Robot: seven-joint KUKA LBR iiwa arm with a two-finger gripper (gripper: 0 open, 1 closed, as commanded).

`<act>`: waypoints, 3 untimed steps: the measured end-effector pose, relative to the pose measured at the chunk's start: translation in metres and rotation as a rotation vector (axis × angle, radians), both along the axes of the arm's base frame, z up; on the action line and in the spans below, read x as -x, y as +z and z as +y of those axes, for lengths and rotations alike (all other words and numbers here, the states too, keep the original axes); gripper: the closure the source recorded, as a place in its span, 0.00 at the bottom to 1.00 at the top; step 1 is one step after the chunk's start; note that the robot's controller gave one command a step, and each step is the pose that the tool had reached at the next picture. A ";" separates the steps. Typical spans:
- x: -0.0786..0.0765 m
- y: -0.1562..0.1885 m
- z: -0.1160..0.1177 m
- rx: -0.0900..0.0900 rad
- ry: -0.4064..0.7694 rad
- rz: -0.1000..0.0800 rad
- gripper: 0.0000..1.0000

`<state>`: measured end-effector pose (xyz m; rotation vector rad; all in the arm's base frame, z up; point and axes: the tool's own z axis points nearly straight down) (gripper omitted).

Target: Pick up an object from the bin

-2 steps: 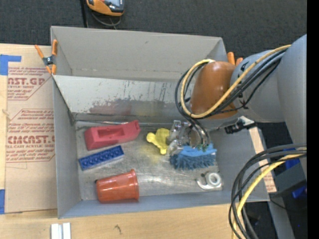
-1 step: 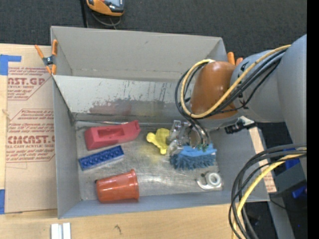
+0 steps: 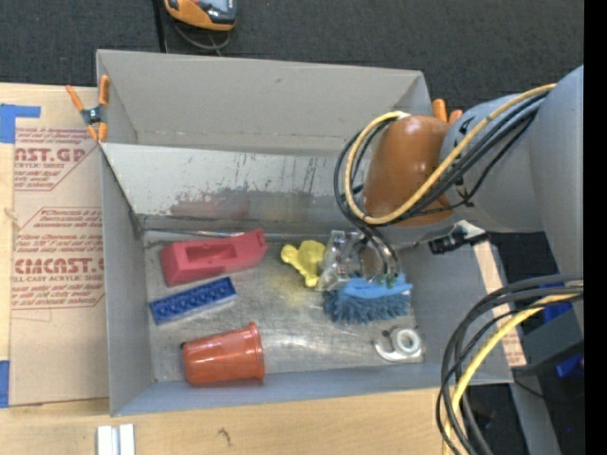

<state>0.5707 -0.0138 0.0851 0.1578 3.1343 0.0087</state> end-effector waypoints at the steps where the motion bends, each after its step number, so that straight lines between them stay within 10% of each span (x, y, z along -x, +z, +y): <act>1: -0.001 0.017 0.000 0.002 0.000 -0.004 1.00; 3: 0.000 0.031 0.000 0.004 0.000 0.001 1.00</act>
Offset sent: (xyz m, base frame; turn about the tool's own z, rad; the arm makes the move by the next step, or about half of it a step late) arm 0.0000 0.0001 0.0303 0.0000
